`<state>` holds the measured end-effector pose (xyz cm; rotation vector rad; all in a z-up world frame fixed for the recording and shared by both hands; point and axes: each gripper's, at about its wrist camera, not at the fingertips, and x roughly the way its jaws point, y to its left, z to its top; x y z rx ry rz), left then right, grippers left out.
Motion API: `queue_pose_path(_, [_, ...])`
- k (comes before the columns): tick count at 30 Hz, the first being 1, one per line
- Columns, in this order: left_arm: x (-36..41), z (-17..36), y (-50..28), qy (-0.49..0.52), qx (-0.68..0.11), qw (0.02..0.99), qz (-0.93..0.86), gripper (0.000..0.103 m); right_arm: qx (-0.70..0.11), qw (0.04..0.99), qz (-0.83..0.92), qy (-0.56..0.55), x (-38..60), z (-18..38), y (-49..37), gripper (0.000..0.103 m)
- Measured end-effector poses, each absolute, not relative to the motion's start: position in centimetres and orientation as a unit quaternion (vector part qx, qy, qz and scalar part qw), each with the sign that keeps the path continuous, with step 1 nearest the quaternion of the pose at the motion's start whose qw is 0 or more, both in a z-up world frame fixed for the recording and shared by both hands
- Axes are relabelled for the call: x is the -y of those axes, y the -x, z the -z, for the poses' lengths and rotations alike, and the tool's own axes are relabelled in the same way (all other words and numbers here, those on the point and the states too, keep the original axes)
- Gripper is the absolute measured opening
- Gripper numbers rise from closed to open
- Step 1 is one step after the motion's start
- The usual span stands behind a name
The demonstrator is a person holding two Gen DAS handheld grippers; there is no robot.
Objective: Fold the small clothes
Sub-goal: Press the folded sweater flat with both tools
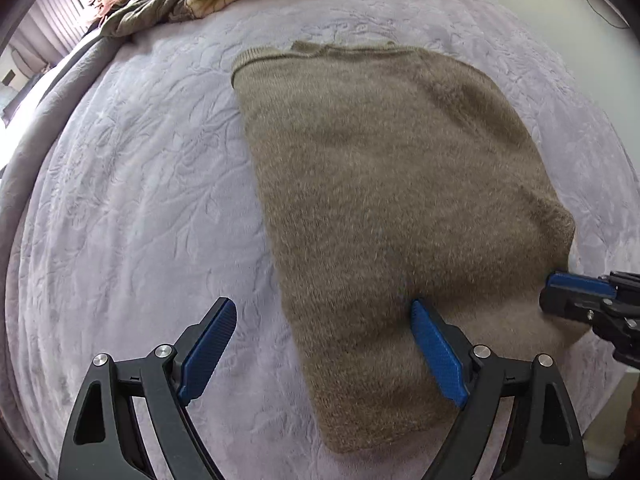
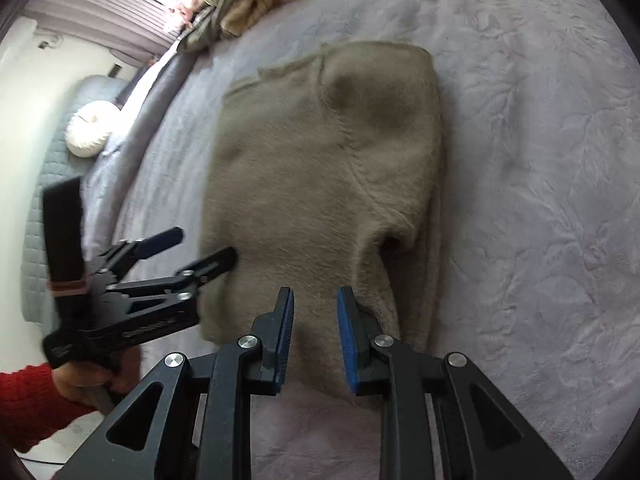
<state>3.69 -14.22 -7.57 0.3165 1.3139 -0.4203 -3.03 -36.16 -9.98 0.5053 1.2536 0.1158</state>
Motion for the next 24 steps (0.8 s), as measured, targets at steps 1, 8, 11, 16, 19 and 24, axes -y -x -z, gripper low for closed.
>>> queue_pose_path(1, [13.9,8.0,-3.2,-0.143,-0.608,0.756,0.194,0.089,-0.581,0.779,-0.047,-0.229,36.6,10.6,3.5,0.015])
queue_pose_path(8, [11.9,9.1,-0.6,-0.126,-0.625,0.746,0.193,0.095,-0.570,0.775,-0.043,-0.268,38.6,11.4,6.5,0.005])
queue_pose_path(11, [11.4,9.3,-0.1,-0.123,-0.629,0.745,0.186,0.096,-0.575,0.771,-0.038,-0.273,38.4,11.3,7.1,0.006])
queue_pose_path(16, [11.0,9.1,0.5,-0.117,-0.636,0.743,0.174,0.096,-0.562,0.778,-0.021,-0.281,38.2,9.2,6.7,0.011])
queue_pose_path(19, [11.0,9.1,0.6,-0.116,-0.640,0.741,0.168,0.096,-0.539,0.792,-0.008,-0.286,38.7,7.8,5.6,0.035])
queue_pose_path(24, [11.0,9.6,-0.5,-0.120,-0.644,0.738,0.164,0.096,-0.545,0.783,0.017,-0.300,39.8,8.8,2.9,0.021])
